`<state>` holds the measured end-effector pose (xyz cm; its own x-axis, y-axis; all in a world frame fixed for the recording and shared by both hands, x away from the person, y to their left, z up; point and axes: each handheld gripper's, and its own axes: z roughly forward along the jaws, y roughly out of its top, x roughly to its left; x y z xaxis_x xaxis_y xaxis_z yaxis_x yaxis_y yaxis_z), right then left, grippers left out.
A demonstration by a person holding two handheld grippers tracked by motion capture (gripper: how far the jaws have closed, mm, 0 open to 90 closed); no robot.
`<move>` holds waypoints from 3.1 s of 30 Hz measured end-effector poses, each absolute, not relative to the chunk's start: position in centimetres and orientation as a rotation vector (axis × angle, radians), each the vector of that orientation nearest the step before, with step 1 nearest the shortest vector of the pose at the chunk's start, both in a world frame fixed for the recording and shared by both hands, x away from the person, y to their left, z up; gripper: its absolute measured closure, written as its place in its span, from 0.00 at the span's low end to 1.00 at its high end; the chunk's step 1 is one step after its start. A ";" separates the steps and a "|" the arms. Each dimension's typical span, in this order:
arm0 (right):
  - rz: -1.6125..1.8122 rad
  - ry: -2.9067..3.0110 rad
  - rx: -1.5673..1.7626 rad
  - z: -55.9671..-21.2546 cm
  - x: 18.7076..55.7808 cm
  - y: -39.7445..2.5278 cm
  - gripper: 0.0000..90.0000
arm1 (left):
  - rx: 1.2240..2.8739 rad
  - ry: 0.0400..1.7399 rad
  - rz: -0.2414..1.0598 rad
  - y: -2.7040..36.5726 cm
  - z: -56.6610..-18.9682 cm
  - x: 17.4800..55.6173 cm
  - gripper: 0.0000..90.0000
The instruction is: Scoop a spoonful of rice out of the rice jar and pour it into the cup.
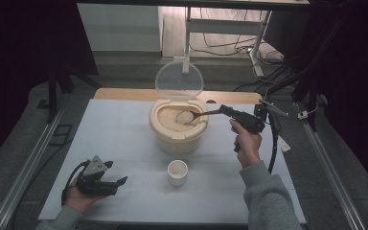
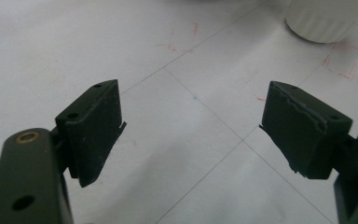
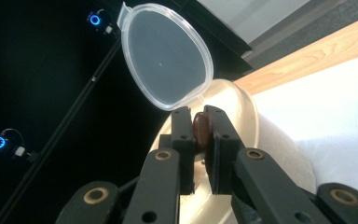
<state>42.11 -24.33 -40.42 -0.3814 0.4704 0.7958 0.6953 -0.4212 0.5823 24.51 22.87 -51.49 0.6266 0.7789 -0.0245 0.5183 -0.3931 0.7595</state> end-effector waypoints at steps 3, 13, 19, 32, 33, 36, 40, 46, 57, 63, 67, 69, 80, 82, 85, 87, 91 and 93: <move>-1.910 -1.563 -1.625 -40.4 42.1 -24.5 0.92 | 2.087 1.010 0.436 22.8 -51.5 24.5 0.22; -1.908 -1.528 -1.625 -40.6 42.1 -24.6 0.92 | 2.089 1.009 0.438 22.8 -51.5 24.5 0.22; -1.918 -1.524 -1.615 -40.5 42.1 -24.8 0.92 | 2.090 1.010 0.437 22.8 -51.5 24.5 0.22; -1.944 -1.521 -1.578 -39.9 41.5 -24.9 0.92 | 2.093 1.008 0.440 22.7 -51.5 24.5 0.22; -1.944 -1.519 -1.577 -39.9 41.5 -25.0 0.92 | 2.093 1.008 0.440 22.7 -51.5 24.5 0.22; -1.945 -1.520 -1.577 -39.9 41.5 -25.0 0.92 | 2.094 1.009 0.440 22.7 -51.6 24.5 0.22; -1.943 -1.520 -1.571 -39.9 41.5 -25.1 0.92 | 2.093 1.009 0.440 22.7 -51.6 24.5 0.22; -1.947 -1.518 -1.563 -39.7 41.3 -25.2 0.92 | 2.094 1.008 0.440 22.7 -51.6 24.5 0.22; -1.914 -1.550 -1.533 -39.7 40.4 -25.4 0.92 | 2.092 1.011 0.441 22.7 -51.5 24.5 0.22; -1.888 -1.545 -1.513 -40.0 39.7 -25.7 0.92 | 2.094 1.013 0.441 22.7 -51.6 24.6 0.22; -1.868 -1.551 -1.494 -40.2 39.2 -25.8 0.92 | 2.095 1.013 0.440 22.7 -51.6 24.6 0.22; -1.856 -1.553 -1.483 -40.3 39.0 -25.9 0.92 | 2.095 1.014 0.440 22.7 -51.6 24.6 0.22; -1.776 -1.579 -1.449 -41.5 37.6 -26.4 0.92 | 2.098 1.015 0.440 22.7 -51.6 24.7 0.22; -1.756 -1.587 -1.448 -41.8 37.4 -26.4 0.92 | 2.099 1.014 0.441 22.7 -51.6 24.7 0.22; -1.732 -1.598 -1.445 -42.3 37.2 -26.5 0.92 | 2.098 1.015 0.440 22.6 -51.6 24.7 0.22; -1.716 -1.608 -1.444 -42.5 37.0 -26.5 0.92 | 2.100 1.016 0.440 22.6 -51.6 24.7 0.22; -1.686 -1.634 -1.439 -43.0 36.8 -26.3 0.92 | 2.101 1.016 0.440 22.6 -51.7 24.7 0.22; -1.671 -1.650 -1.438 -43.1 36.8 -26.1 0.92 | 2.101 1.016 0.440 22.6 -51.7 24.7 0.22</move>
<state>36.77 -26.10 -43.10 -0.4007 0.3734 0.8367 0.8320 -0.2341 0.5030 24.70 22.61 -51.65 0.6261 0.7796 -0.0151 0.5227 -0.4052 0.7501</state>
